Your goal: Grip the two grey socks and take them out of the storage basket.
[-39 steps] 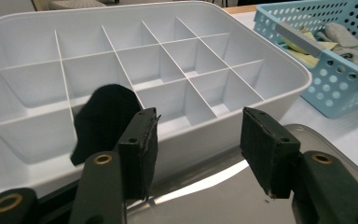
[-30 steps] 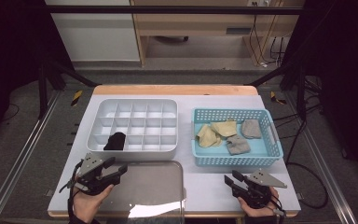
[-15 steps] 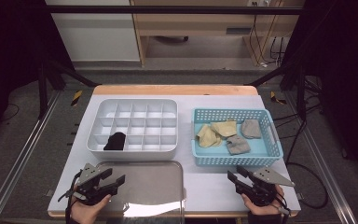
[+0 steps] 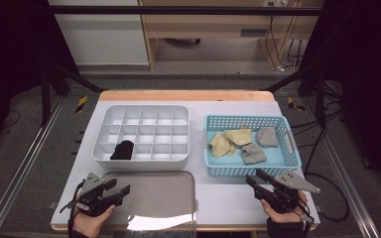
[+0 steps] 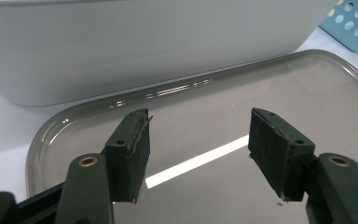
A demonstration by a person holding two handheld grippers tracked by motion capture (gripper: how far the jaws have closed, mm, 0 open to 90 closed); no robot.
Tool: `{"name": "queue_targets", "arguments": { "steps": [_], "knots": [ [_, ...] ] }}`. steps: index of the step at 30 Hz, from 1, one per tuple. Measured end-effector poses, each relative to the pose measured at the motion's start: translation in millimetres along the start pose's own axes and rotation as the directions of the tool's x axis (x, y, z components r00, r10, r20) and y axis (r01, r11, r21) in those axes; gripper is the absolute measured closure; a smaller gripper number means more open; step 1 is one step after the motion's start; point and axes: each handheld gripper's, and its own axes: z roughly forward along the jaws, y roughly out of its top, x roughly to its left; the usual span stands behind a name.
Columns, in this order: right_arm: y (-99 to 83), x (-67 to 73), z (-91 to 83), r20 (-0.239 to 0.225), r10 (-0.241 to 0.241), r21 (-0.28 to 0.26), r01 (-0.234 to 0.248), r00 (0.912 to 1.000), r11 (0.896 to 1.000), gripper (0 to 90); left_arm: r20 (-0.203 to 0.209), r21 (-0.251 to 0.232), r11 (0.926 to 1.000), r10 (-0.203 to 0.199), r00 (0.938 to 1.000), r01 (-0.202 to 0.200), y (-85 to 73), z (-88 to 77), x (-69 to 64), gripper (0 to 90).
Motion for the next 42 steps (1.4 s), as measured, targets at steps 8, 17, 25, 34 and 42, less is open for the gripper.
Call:
{"name": "queue_targets", "arguments": {
  "steps": [8, 17, 25, 34, 42],
  "knots": [
    [26.9, -9.8, -4.0, 0.037, -0.007, -0.046, 0.009, 0.9993, 0.999, 54.5, -0.001, 0.001, 1.0, 0.005, 1.0, -0.005, 0.1, 0.5, 0.0, 37.8],
    [60.7, -26.7, 12.0, 0.066, -0.033, -0.022, 0.034, 0.9973, 0.999, 53.8, -0.007, 0.005, 1.0, 0.009, 0.9999, -0.008, -0.1, 0.6, 1.0, 38.0],
    [81.5, -43.2, 37.9, 0.088, -0.021, 0.01, 0.02, 0.9959, 1.0, 53.9, -0.008, 0.004, 0.9999, 0.009, 0.9999, -0.009, -0.4, 0.9, 1.1, 38.3],
    [96.2, -68.0, 63.1, 0.151, 0.0, 0.038, -0.006, 0.9886, 0.999, 50.0, -0.013, 0.009, 0.9999, 0.014, 0.9998, -0.014, -0.9, 2.0, 1.6, 38.3],
    [98.5, -88.1, 85.7, 0.191, 0.017, 0.08, -0.033, 0.9814, 0.996, 50.7, -0.012, 0.016, 0.9997, 0.021, 0.9997, -0.02, -1.3, 2.5, 1.3, 38.3]
  ]
}}
